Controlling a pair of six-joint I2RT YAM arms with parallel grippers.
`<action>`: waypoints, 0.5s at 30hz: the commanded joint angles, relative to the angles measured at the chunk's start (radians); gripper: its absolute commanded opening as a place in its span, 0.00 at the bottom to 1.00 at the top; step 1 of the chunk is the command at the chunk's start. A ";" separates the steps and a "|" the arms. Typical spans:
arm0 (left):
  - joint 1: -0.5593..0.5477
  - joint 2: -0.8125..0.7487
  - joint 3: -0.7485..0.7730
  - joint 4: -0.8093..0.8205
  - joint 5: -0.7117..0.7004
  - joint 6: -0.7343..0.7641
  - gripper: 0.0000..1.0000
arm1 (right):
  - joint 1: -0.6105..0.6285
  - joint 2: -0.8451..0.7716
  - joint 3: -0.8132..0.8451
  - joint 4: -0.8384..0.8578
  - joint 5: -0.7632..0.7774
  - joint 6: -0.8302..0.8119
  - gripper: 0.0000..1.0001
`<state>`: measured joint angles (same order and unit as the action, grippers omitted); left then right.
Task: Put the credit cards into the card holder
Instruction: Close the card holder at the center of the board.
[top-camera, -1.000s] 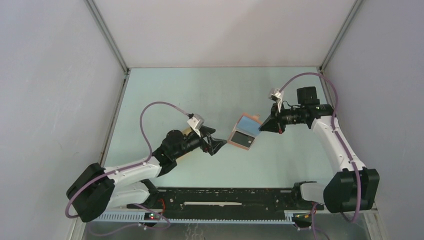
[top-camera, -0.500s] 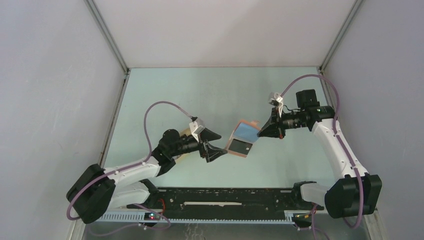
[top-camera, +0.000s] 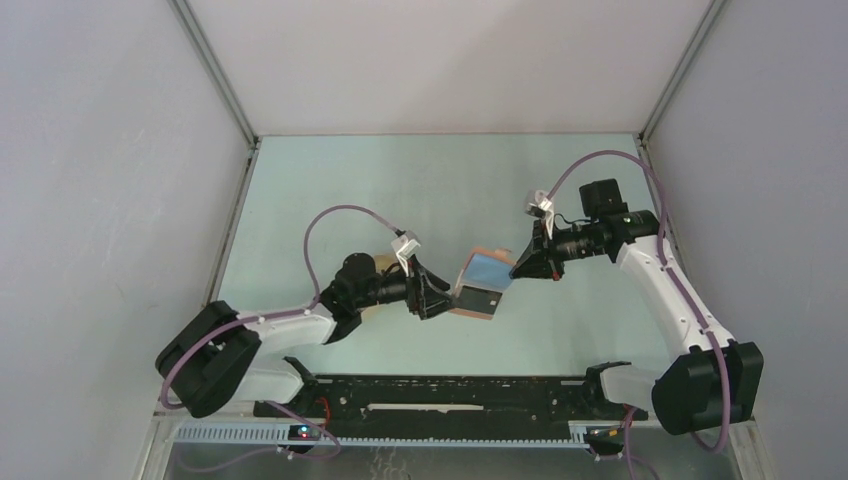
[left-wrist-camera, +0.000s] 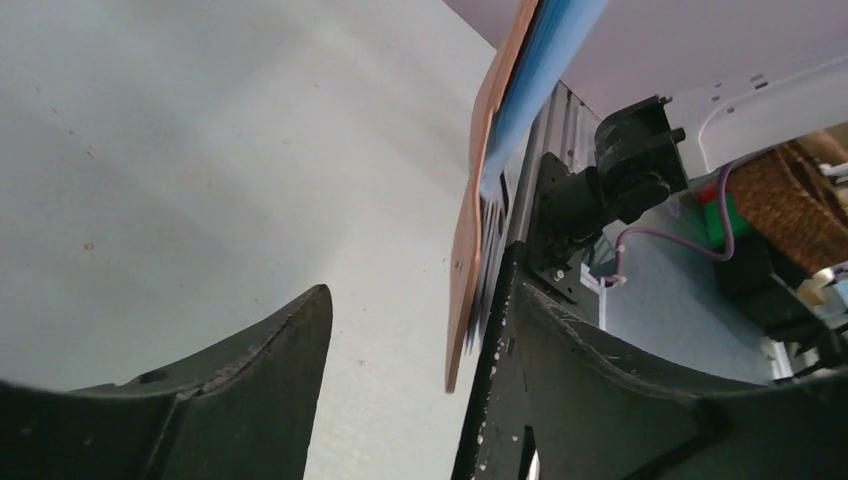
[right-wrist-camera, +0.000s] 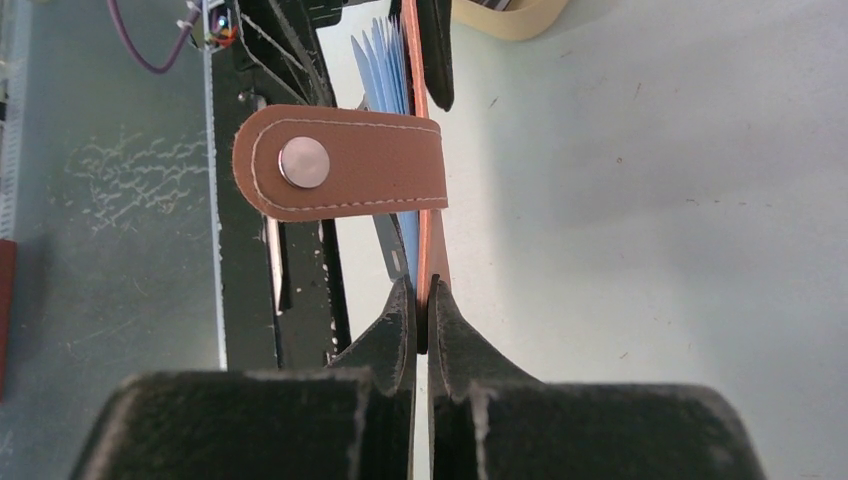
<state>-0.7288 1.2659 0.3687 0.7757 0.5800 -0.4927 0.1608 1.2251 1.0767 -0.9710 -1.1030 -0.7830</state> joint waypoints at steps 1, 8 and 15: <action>-0.003 0.041 0.083 0.113 0.026 -0.153 0.68 | 0.035 0.002 0.041 0.058 0.052 -0.008 0.00; -0.003 0.151 0.141 0.143 0.110 -0.275 0.43 | 0.078 -0.001 0.028 0.107 0.111 -0.003 0.00; -0.003 0.245 0.151 0.205 0.140 -0.351 0.12 | 0.086 -0.009 0.018 0.121 0.139 -0.006 0.00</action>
<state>-0.7288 1.4754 0.4847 0.9001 0.6704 -0.7712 0.2390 1.2304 1.0763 -0.8902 -0.9722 -0.7803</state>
